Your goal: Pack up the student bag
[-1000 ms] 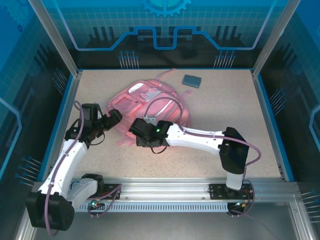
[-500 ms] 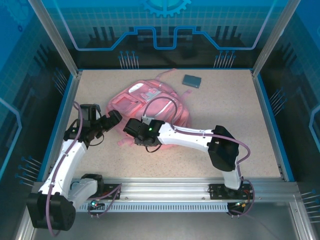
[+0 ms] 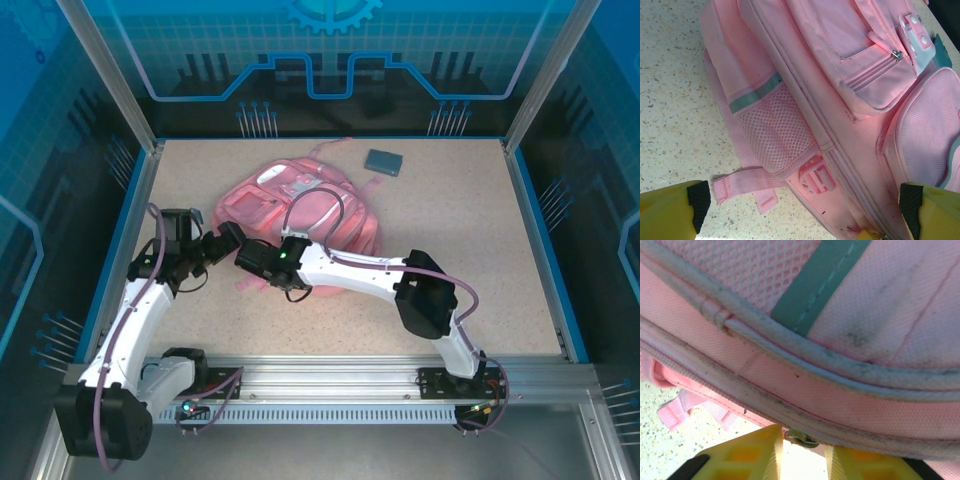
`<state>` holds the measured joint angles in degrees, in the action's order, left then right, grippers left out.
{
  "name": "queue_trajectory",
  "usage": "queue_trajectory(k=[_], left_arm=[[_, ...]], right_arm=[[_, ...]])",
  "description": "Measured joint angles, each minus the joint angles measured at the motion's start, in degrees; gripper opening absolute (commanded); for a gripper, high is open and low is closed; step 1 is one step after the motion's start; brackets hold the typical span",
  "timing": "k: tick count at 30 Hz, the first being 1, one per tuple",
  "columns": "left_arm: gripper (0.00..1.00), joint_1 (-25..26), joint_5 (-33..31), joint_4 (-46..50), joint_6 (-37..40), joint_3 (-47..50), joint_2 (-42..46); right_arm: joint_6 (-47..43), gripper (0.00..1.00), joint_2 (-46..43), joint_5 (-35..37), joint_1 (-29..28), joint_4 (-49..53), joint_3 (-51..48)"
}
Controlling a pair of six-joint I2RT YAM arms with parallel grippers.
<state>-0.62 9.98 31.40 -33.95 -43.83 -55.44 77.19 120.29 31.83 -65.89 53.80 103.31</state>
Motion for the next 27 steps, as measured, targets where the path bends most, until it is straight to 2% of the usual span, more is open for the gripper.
queue_trajectory(k=[4,9,15,21,27], left_arm=[[0.99,-0.6,0.5,-0.2,0.0,0.4,0.0],[0.99,-1.4,1.5,-0.3,0.0,0.9,0.0],[0.99,-2.1,2.8,-0.7,0.0,1.3,0.0],[0.97,-2.6,5.3,-1.5,-0.2,1.9,-0.3],[0.84,-2.6,11.8,-6.5,-3.0,3.9,-2.2]], right_arm=[[1.9,0.30,1.2,1.5,-0.2,1.4,1.4],[4.3,0.15,2.3,3.3,-0.2,4.2,2.8],[5.6,0.05,2.7,4.3,-0.6,6.2,4.0],[3.8,0.01,2.7,4.8,-1.1,6.3,4.1],[-5.3,0.00,0.9,3.0,-1.1,3.5,1.9]])
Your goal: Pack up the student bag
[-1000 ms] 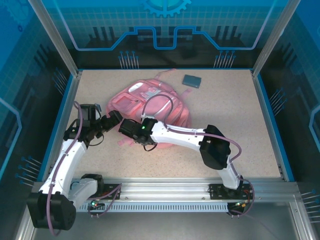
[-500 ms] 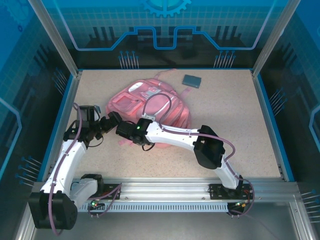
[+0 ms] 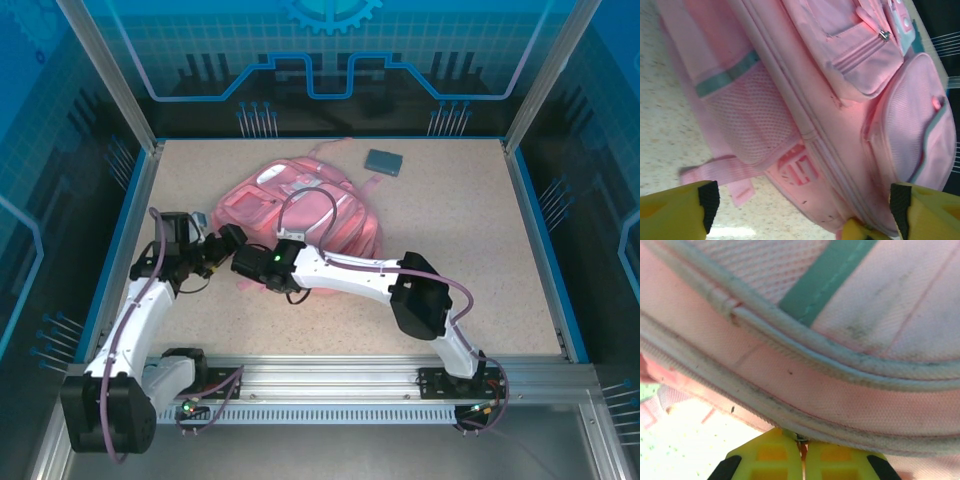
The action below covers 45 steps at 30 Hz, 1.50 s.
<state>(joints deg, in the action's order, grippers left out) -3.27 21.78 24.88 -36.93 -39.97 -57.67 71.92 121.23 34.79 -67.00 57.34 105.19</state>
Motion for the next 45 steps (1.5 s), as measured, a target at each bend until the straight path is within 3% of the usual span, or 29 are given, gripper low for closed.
queue_trajectory(k=[6,11,22,26,33,41,45], left_arm=[[0.75,0.1,8.0,-11.8,-7.6,4.5,-5.6],[0.58,2.1,10.7,-19.0,-11.5,4.6,-11.8],[0.12,4.1,8.6,-20.8,-13.1,3.4,-17.0],[0.01,4.5,7.4,-19.2,-12.4,2.1,-17.0],[0.00,4.9,5.4,-15.7,-10.3,-0.1,-17.0],[0.01,4.9,4.3,-12.5,-7.7,-2.3,-17.0],[0.35,4.1,2.2,-10.8,-6.6,-3.1,-17.0]], right_arm=[[-8.0,0.00,-2.3,-4.3,0.4,-3.9,-1.6],[-11.8,0.00,-3.4,-7.1,0.4,-6.7,-2.8],[-14.0,0.00,-5.1,-8.8,1.0,-9.0,-5.5],[-14.0,0.00,-5.9,-7.1,1.0,-8.7,-6.8],[-13.7,0.00,-14.0,-2.6,2.1,-6.8,-16.8],[-17.1,0.00,-21.6,-2.5,10.6,-8.9,-25.8],[-24.5,0.00,-21.6,-7.7,11.1,-12.0,-25.7]])
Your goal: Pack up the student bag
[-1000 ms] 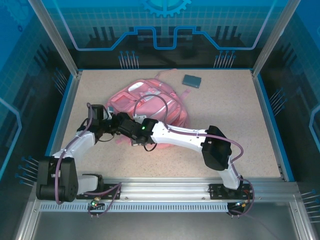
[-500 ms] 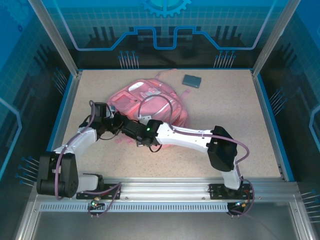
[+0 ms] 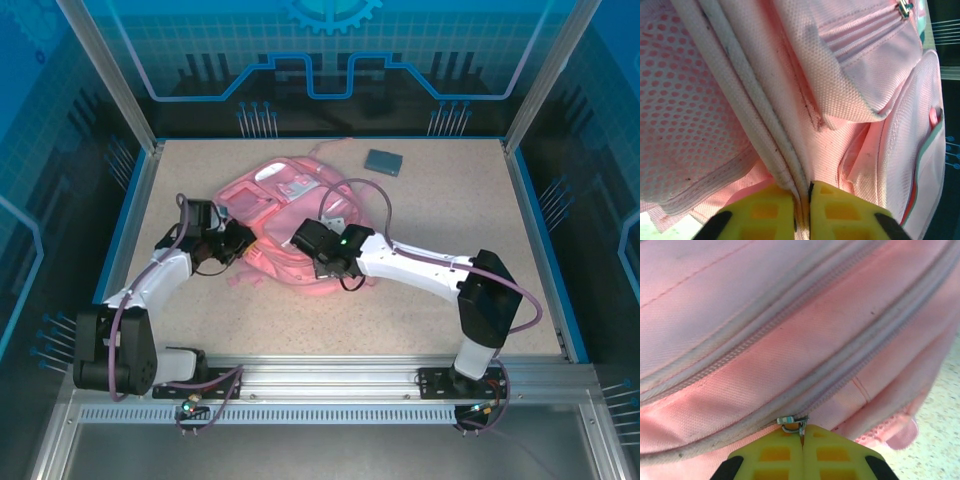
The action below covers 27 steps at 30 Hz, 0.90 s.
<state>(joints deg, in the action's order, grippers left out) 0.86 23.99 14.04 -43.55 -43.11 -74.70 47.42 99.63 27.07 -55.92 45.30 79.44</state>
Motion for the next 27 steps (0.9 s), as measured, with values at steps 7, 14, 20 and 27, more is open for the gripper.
queue_trajectory(k=[7,14,20,27], left_arm=[[0.73,-3.4,-6.7,7.5,3.4,-1.3,6.3],[0.74,-3.4,-9.8,16.7,4.9,-2.2,16.1],[0.67,-3.4,-10.5,20.9,4.6,-1.9,16.4],[0.53,-3.4,-10.1,20.0,1.3,0.3,16.4]], right_arm=[[-10.0,0.00,6.6,-14.8,-1.0,-4.8,7.4],[-11.9,0.00,16.2,-27.2,-3.4,-14.6,17.1],[-11.8,0.00,18.6,-31.3,-3.4,-17.9,18.8],[-11.5,0.00,18.6,-31.8,-3.4,-19.7,18.6]])
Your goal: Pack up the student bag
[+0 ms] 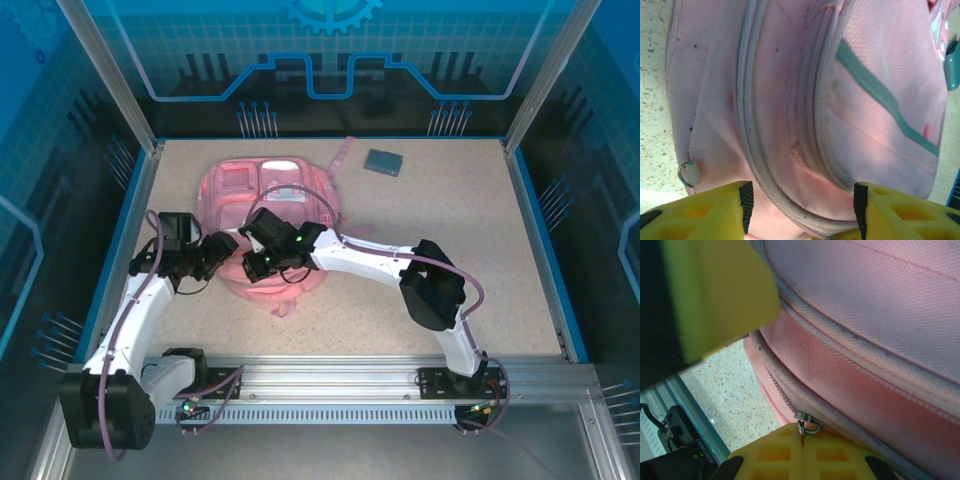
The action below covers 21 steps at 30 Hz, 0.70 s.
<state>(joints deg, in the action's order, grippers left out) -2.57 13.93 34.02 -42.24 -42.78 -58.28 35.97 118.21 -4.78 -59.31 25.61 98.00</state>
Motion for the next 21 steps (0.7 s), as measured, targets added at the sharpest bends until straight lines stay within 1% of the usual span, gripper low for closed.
queue_trajectory(k=[5,11,18,21], left_arm=[[0.48,0.0,1.0,-1.8,-3.2,2.7,0.0],[0.39,0.0,2.0,-3.9,-5.6,3.5,-0.1],[0.10,-0.1,2.2,-4.9,-7.1,5.1,-0.2],[0.01,-0.1,2.3,-5.2,-7.1,5.1,-0.3]], right_arm=[[0.0,0.00,0.0,-0.2,0.0,-0.9,-0.9],[0.0,0.00,0.0,-0.2,0.0,-1.0,-0.9],[0.0,0.00,0.0,1.8,-0.6,0.1,-0.9],[0.0,0.00,-0.2,4.3,-1.0,1.0,-0.9]])
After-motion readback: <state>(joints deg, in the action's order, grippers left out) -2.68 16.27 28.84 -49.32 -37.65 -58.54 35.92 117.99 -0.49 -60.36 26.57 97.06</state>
